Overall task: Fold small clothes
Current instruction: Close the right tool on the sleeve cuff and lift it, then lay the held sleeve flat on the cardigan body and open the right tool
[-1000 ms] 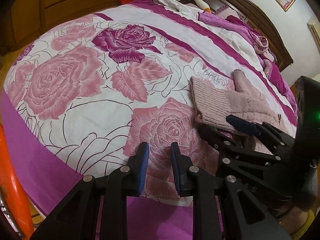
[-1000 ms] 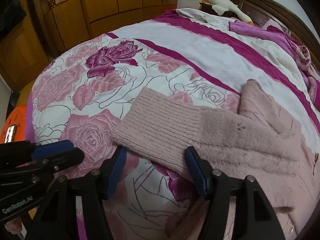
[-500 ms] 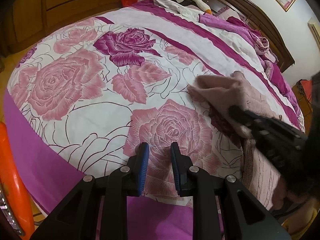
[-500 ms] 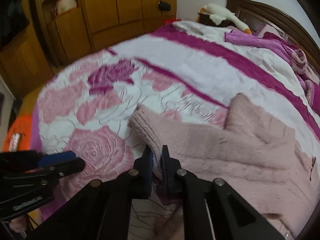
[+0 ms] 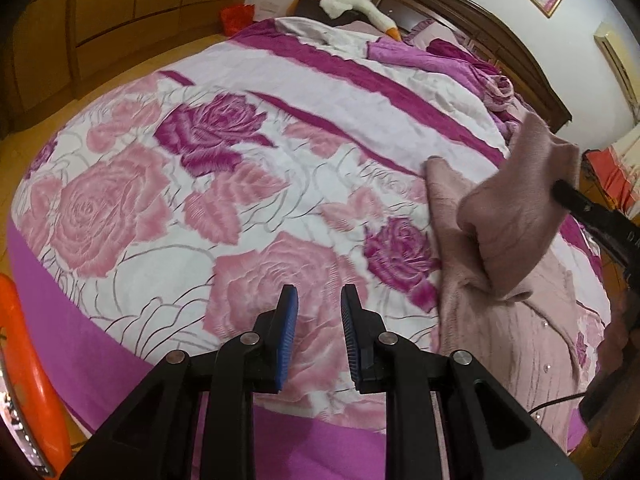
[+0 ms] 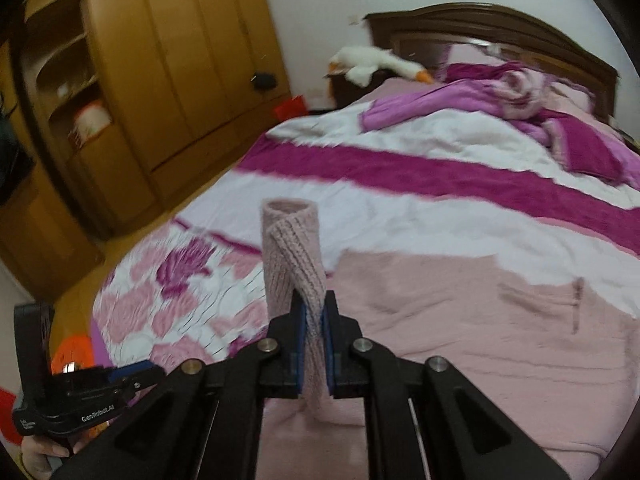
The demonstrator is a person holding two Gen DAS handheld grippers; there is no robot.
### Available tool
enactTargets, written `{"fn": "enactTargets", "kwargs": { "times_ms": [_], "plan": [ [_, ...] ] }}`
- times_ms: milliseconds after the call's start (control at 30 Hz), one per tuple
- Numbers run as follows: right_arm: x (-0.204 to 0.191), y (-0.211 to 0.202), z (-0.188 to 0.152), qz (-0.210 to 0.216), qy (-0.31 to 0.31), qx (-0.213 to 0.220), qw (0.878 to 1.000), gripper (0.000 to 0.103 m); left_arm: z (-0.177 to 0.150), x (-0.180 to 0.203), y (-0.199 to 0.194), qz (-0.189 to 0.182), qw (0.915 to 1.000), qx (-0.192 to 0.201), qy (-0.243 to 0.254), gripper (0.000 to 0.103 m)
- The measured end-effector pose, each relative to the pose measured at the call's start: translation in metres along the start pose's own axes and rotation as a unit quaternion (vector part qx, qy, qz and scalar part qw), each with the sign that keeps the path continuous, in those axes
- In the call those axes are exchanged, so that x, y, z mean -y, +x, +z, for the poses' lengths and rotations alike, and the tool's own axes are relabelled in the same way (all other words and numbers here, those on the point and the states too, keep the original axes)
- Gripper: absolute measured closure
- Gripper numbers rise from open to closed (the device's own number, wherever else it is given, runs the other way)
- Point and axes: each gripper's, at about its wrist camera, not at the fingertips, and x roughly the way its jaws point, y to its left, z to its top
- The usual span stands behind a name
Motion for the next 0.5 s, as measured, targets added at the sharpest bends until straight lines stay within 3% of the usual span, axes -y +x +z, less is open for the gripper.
{"fn": "enactTargets", "kwargs": {
  "times_ms": [233,500],
  "plan": [
    [0.074,-0.052,0.013,-0.048,0.054,0.048,0.996,0.096,0.010,0.031,-0.001,-0.013,0.9994,0.008,0.032,0.103],
    [0.166,-0.099,-0.015,-0.124,0.120,0.075,0.982,0.096,0.026,0.082,0.013,-0.036,0.9964,0.004,0.077,0.103]
  ]
}}
